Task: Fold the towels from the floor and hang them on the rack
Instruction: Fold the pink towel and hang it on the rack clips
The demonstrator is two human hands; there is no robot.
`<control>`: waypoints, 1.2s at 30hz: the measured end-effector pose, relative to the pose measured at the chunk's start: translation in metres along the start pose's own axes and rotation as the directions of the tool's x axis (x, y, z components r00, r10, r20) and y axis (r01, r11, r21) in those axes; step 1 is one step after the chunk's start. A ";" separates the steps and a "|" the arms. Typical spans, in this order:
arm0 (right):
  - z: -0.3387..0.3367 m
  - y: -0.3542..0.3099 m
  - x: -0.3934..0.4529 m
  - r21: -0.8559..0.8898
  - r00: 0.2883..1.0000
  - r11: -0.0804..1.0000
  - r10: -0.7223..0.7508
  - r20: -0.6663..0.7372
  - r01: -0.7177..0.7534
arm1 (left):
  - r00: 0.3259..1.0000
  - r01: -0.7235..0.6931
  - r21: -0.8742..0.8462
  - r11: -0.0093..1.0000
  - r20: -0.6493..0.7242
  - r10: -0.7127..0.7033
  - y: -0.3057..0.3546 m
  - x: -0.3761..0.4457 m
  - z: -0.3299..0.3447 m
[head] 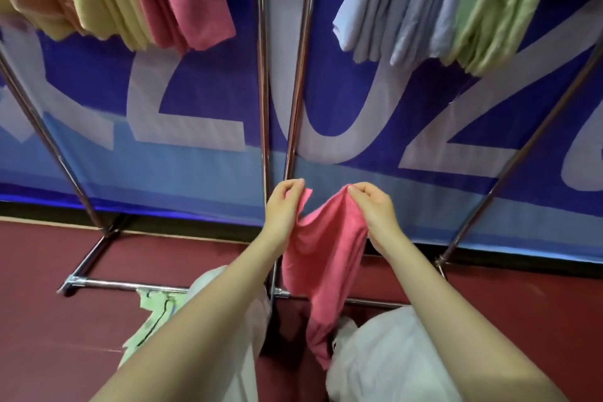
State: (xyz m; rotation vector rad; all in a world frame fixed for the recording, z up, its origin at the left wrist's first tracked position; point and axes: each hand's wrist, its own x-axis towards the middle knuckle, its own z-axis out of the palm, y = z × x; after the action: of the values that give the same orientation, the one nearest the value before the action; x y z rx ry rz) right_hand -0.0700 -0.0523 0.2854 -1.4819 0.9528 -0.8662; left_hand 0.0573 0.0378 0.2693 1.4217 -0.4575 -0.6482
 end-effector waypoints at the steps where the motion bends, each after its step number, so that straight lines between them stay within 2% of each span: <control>1: 0.000 0.009 0.000 0.029 1.000 0.999 0.026 0.007 -0.027 | 1.000 0.013 0.016 1.000 0.016 -0.013 -0.010 0.000 -0.001; 4: 0.006 0.028 0.004 0.085 0.994 0.992 0.101 -0.033 -0.098 | 0.998 0.057 0.013 0.998 0.039 -0.057 -0.027 -0.002 0.004; 7: 0.014 0.025 0.008 0.141 0.990 0.985 0.113 -0.088 -0.100 | 0.994 0.055 -0.028 0.998 0.093 -0.052 -0.026 -0.009 0.014; 10: 0.016 0.017 0.008 0.117 0.995 0.990 0.089 -0.041 -0.083 | 0.986 0.057 -0.025 0.998 0.161 -0.052 -0.027 -0.013 0.025; 15: 0.020 0.011 0.004 0.117 0.994 0.987 0.111 0.014 -0.112 | 0.971 0.054 0.083 0.995 0.230 -0.072 -0.027 -0.012 0.027; 21: 0.016 0.017 0.002 0.117 0.990 0.984 0.131 0.047 -0.136 | 0.986 0.092 -0.010 0.996 0.142 -0.090 -0.027 -0.009 0.025; 24: 0.016 0.025 -0.004 0.087 0.988 0.992 0.083 0.127 -0.094 | 0.991 0.071 -0.039 0.997 0.120 -0.066 -0.024 -0.006 0.020; 26: 0.019 0.032 -0.009 0.069 0.979 0.993 0.086 0.186 -0.100 | 0.991 0.111 -0.085 0.990 0.081 -0.104 -0.023 -0.006 0.017; 32: 0.034 0.055 -0.017 -0.037 0.956 0.997 0.071 0.285 -0.063 | 0.977 0.202 -0.239 0.950 -0.020 -0.213 -0.020 0.003 0.008; 36: 0.035 0.071 -0.014 -0.226 0.919 0.974 0.104 0.380 -0.017 | 0.973 0.206 -0.346 0.915 -0.029 -0.230 -0.016 0.008 0.003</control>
State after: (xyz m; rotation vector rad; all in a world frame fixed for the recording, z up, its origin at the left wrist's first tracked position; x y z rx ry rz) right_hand -0.0510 -0.0296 0.2105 -1.7230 0.8054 -0.4020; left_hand 0.0589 0.0295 0.2531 1.1668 -0.1205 -0.8131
